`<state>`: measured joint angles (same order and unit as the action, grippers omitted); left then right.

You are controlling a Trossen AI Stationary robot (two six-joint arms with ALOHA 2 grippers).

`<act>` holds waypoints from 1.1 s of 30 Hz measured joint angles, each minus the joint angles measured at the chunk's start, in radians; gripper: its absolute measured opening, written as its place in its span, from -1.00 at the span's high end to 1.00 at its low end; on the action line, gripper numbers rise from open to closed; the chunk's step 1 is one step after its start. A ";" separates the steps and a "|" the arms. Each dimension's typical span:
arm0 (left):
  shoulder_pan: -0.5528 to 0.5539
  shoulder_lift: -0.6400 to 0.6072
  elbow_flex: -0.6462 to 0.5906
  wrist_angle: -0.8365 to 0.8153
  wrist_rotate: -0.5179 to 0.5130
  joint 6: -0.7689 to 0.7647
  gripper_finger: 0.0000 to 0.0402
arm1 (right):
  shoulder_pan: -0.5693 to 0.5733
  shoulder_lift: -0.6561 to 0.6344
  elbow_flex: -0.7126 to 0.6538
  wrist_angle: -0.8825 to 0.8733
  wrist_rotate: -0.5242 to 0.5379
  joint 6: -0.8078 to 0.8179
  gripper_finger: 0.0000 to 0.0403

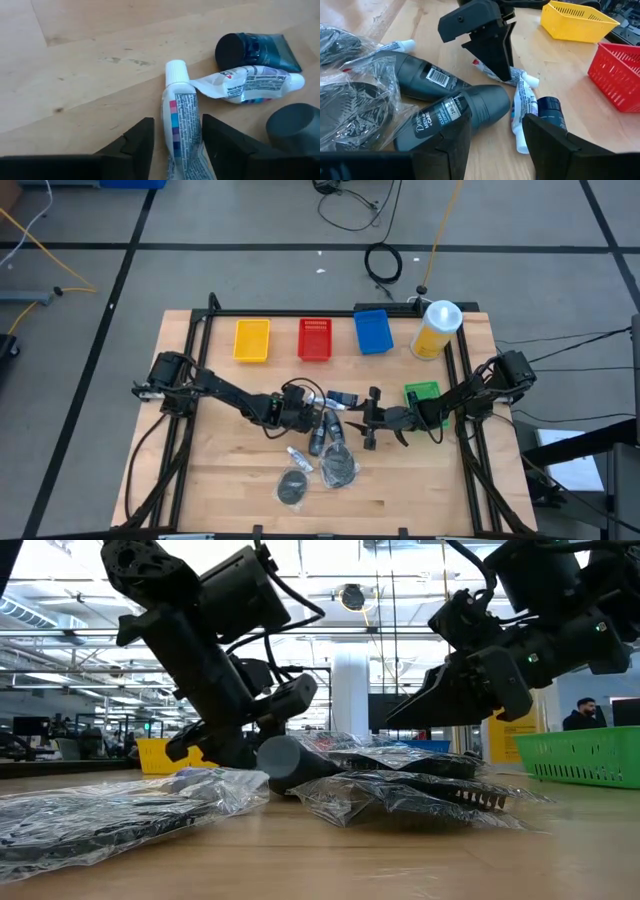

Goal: Pick & Place Travel size toiletries
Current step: Put the white toothpaste into the red bin

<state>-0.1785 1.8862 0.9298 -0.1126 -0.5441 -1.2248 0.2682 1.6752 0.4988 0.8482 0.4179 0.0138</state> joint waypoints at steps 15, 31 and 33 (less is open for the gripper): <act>0.026 -0.243 -0.003 -0.336 0.084 0.125 0.96 | -0.001 0.000 0.000 -0.005 0.000 -0.011 0.15; 0.415 -0.278 -0.002 0.358 0.142 0.641 0.88 | -0.020 0.000 0.000 -0.013 0.000 0.002 0.15; 0.452 -0.239 -0.002 0.392 0.118 0.637 0.87 | -0.020 0.000 0.000 -0.012 0.000 0.004 0.15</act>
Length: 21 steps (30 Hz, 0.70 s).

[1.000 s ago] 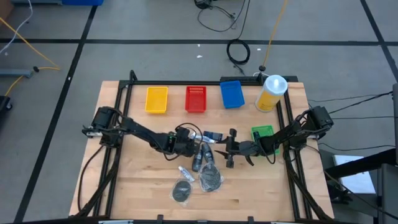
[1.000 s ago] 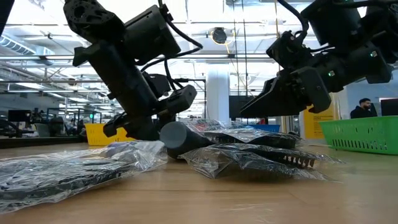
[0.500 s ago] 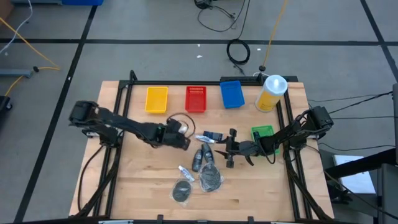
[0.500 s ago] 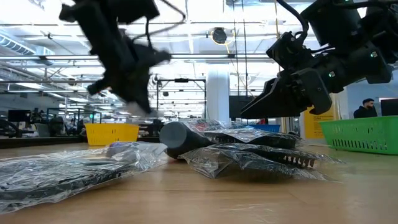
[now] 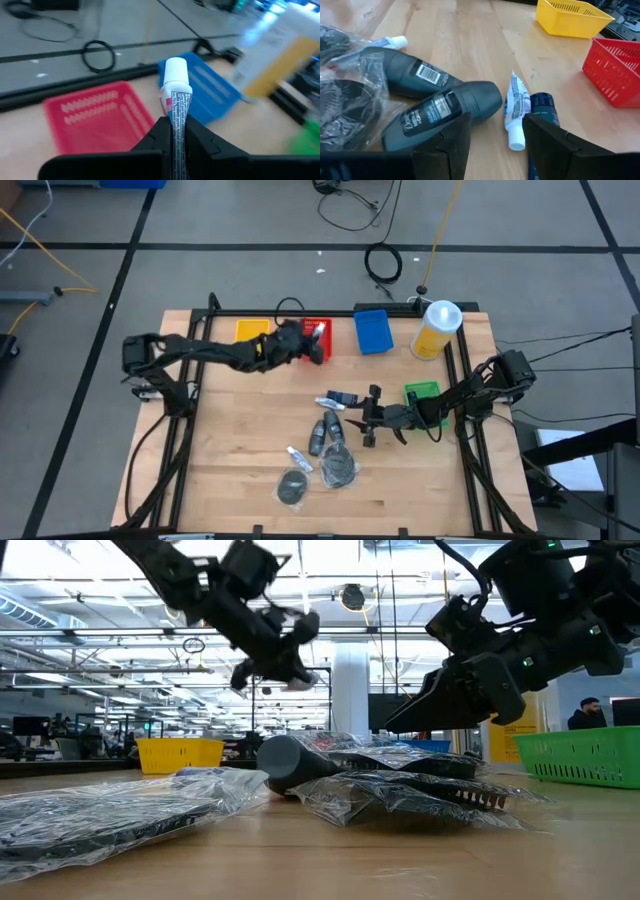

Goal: Pick & Place Travel size toiletries
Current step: Put the white toothpaste into the red bin

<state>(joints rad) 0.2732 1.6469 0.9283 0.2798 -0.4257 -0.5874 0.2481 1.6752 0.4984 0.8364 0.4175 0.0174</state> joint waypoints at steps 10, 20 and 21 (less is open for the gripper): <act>0.055 0.140 -0.001 0.009 -0.028 -0.036 0.85 | 0.000 0.000 0.000 0.005 0.000 0.000 0.15; 0.057 0.184 -0.001 0.008 -0.018 -0.048 0.74 | 0.002 0.000 0.000 0.008 0.000 0.019 0.15; 0.056 0.183 -0.001 0.007 -0.012 -0.048 0.68 | 0.002 0.000 0.000 0.006 0.000 0.024 0.15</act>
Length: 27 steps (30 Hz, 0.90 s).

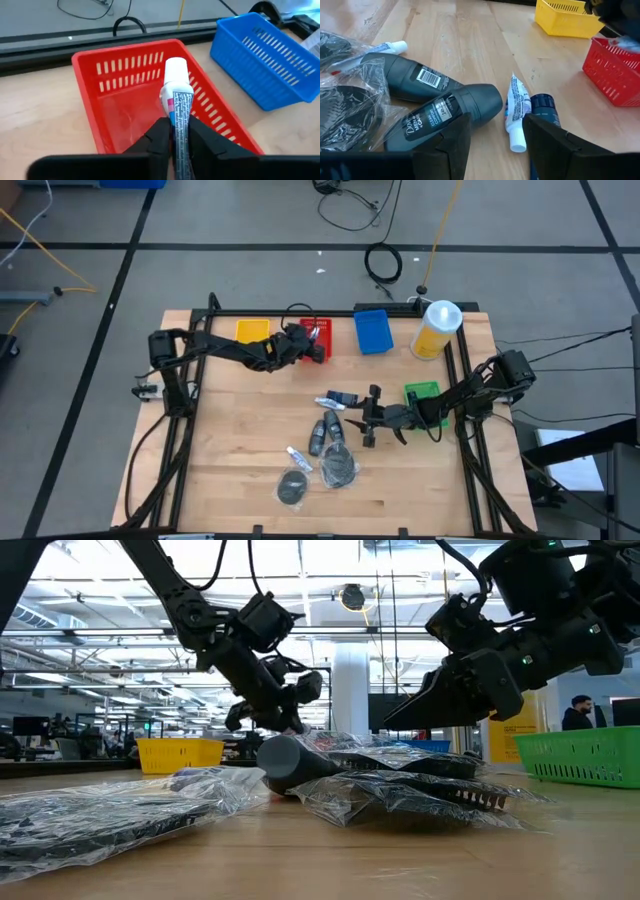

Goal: Pick & Place Travel size toiletries
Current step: Put the white toothpaste into the red bin, then put the gray deodorant into the blue bin

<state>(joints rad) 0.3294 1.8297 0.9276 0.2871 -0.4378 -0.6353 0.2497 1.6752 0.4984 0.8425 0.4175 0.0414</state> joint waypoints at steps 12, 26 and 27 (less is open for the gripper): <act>-0.004 -0.082 0.000 -0.047 0.201 0.052 -0.15 | 0.000 -0.019 0.000 -0.033 0.002 0.000 0.15; -0.290 -0.326 0.001 -0.248 0.195 0.262 -0.25 | -0.038 -0.250 0.000 -0.400 0.001 0.156 0.00; -0.320 -0.325 0.001 -0.253 0.180 0.264 -0.24 | -0.049 -0.245 0.000 -0.408 0.001 0.158 -0.04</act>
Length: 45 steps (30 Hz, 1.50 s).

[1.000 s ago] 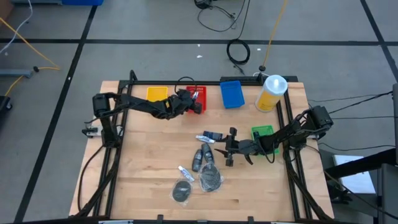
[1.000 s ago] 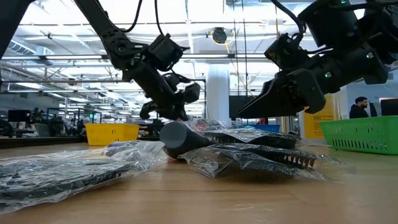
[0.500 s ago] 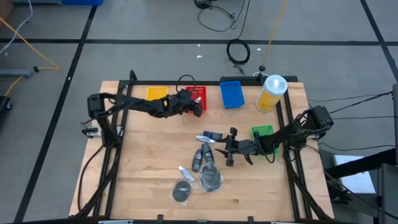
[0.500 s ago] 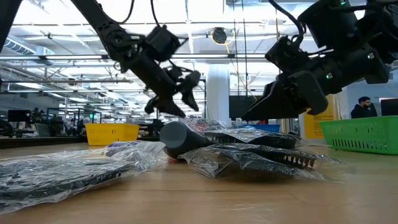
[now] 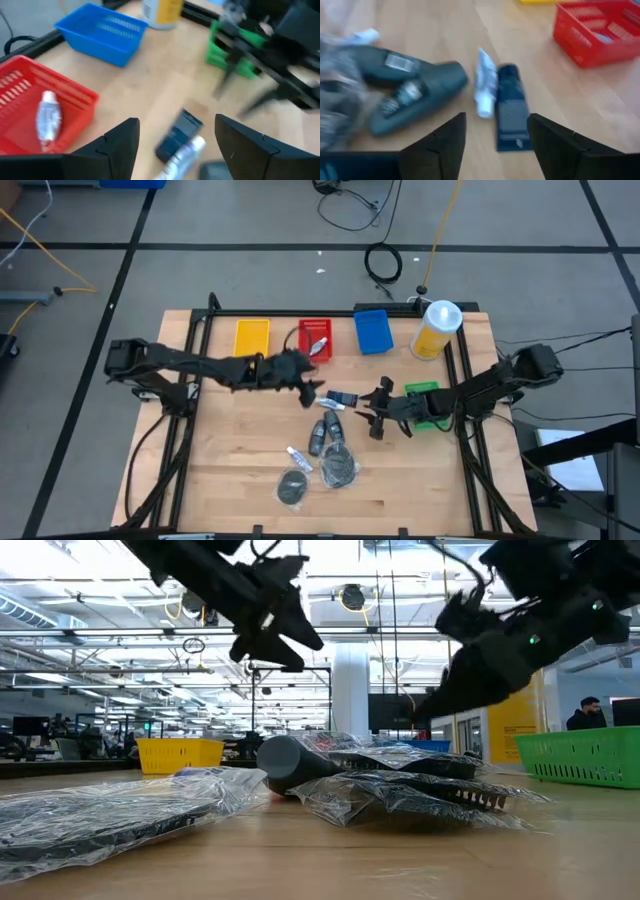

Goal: Pick & Place Travel size toiletries
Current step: Put the gray deodorant into the blue bin

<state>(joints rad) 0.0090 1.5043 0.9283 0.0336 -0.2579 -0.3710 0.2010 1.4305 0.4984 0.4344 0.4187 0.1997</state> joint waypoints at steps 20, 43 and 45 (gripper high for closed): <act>-0.255 0.001 -0.101 0.279 -0.288 -0.024 -0.22 | -0.098 0.044 0.000 0.044 -0.219 -0.115 -0.35; -0.260 0.001 -0.101 0.174 -0.284 0.033 -0.22 | 0.041 0.347 0.206 0.222 -0.007 0.309 -0.33; -0.255 0.001 -0.101 0.175 -0.284 0.028 -0.22 | 0.054 0.374 0.248 0.163 0.003 0.345 -0.33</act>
<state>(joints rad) -0.2458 1.5051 0.8272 0.2084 -0.5415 -0.3432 0.2546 1.8050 0.7460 0.5969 0.4220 0.5451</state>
